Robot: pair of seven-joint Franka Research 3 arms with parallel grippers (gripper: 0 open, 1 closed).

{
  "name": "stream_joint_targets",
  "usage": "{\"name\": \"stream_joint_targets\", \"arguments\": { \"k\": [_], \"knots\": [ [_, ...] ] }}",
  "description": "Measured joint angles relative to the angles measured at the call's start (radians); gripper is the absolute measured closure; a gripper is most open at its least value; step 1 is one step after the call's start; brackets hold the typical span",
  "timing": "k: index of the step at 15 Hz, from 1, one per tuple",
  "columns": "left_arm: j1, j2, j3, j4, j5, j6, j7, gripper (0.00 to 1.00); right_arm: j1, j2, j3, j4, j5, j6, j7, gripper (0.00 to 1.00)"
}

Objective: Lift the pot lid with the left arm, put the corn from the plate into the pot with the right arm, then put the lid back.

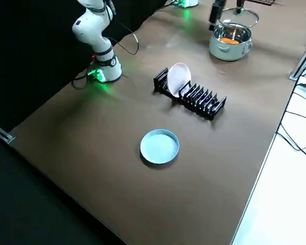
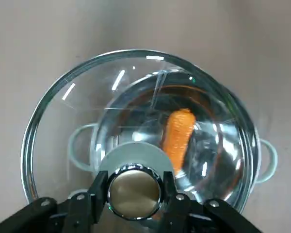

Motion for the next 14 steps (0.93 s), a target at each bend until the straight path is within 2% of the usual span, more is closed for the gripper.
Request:
{"name": "stream_joint_targets", "arguments": {
  "k": [3,10,14],
  "knots": [
    [-0.062,0.091,0.012,0.086,0.013,0.000,-0.039,0.50,-0.022,-0.125,-0.001,-0.134,0.023,0.004,-0.001,0.00],
    [-0.097,0.128,0.025,0.121,0.013,0.001,-0.040,0.50,-0.069,-0.173,-0.006,-0.159,0.015,-0.041,-0.166,0.00],
    [-0.103,0.148,0.042,0.121,0.013,0.043,-0.041,0.50,-0.109,-0.239,-0.007,-0.239,0.015,0.006,-0.193,0.00]
  ]
}}
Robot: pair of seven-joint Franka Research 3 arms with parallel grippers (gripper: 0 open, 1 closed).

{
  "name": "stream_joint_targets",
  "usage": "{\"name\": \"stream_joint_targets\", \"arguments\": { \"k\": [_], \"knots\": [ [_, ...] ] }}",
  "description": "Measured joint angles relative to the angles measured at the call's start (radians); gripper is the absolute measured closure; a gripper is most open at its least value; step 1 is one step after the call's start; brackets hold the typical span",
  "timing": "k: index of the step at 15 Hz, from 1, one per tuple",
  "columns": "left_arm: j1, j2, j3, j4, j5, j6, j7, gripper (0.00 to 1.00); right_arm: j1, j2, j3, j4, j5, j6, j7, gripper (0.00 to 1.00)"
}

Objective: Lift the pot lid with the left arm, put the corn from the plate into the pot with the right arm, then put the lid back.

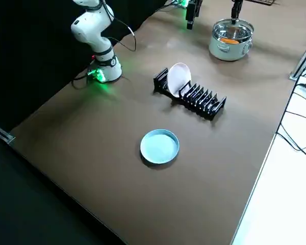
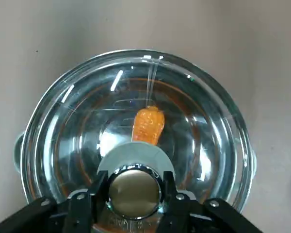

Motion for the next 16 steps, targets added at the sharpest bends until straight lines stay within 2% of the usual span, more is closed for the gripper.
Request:
{"name": "stream_joint_targets", "arguments": {
  "k": [6,16],
  "knots": [
    [-0.026,0.014,0.033,0.002,0.000,0.013,-0.001,0.50,-0.020,-0.051,-0.001,-0.072,0.001,0.033,0.003,0.00],
    [-0.039,0.014,0.031,0.002,0.000,0.005,-0.009,0.50,-0.037,-0.055,-0.001,-0.082,0.001,0.040,0.037,0.00]
  ]
}}
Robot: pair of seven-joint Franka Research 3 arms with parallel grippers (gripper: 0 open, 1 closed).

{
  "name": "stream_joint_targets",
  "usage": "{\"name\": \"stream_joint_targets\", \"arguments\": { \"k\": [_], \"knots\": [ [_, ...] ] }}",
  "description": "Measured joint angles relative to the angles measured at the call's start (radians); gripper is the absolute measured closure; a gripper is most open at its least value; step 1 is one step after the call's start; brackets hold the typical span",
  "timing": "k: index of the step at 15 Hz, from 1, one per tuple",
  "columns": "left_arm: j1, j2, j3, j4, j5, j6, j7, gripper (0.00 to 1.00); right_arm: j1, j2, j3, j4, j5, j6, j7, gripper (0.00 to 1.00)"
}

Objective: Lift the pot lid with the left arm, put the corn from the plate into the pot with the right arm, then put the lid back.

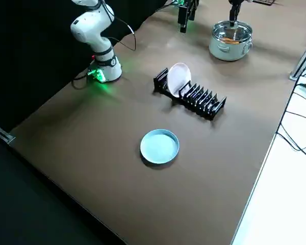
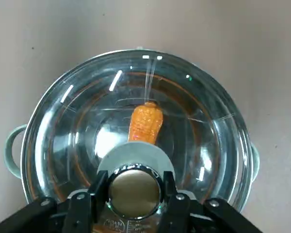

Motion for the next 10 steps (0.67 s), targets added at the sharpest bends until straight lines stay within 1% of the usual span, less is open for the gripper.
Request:
{"name": "stream_joint_targets", "arguments": {
  "k": [10],
  "knots": [
    [0.001,0.012,0.001,0.000,0.000,-0.007,0.000,0.50,0.000,0.000,0.002,-0.005,0.001,0.009,0.000,0.00]
  ]
}}
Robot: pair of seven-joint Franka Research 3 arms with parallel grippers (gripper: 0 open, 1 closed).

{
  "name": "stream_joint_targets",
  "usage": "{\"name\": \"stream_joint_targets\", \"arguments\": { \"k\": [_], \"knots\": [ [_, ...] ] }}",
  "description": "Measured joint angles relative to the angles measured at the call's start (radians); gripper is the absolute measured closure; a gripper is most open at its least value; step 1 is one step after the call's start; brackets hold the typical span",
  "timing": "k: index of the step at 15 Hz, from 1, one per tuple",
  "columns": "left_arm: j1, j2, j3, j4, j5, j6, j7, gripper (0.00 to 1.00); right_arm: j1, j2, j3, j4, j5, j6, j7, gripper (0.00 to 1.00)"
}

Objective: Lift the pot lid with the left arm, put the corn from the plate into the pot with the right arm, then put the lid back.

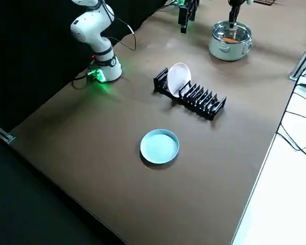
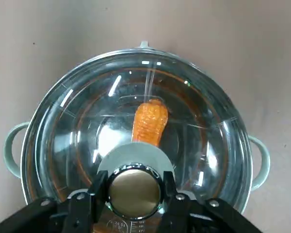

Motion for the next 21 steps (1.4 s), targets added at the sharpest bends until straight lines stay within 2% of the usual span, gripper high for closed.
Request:
{"name": "stream_joint_targets", "arguments": {
  "k": [7,8,13,14,17,19,21],
  "knots": [
    [0.000,0.003,0.001,0.002,0.000,0.000,0.000,0.49,0.000,0.000,-0.001,-0.004,0.000,0.033,0.001,0.00],
    [0.000,0.003,0.001,0.002,0.000,0.000,0.000,0.46,-0.001,0.000,-0.001,-0.005,0.000,0.044,0.001,0.00],
    [0.014,-0.006,0.002,0.018,0.000,-0.001,0.000,0.01,-0.007,0.000,-0.002,-0.007,0.000,0.083,0.001,0.00],
    [0.025,-0.019,0.003,0.024,0.000,-0.015,0.000,0.00,-0.010,0.000,-0.002,-0.007,0.000,0.084,0.001,0.00],
    [0.083,-0.095,0.003,0.036,0.002,-0.125,0.024,0.00,-0.022,0.000,-0.002,-0.008,0.000,0.091,0.001,0.00],
    [0.137,-0.167,0.001,0.040,-0.001,-0.233,0.110,0.00,-0.026,0.000,-0.002,-0.009,0.000,0.099,0.001,0.00],
    [0.204,-0.237,-0.012,0.039,-0.046,-0.331,0.208,0.00,-0.026,0.000,-0.002,-0.010,0.000,0.098,0.001,0.00]
  ]
}}
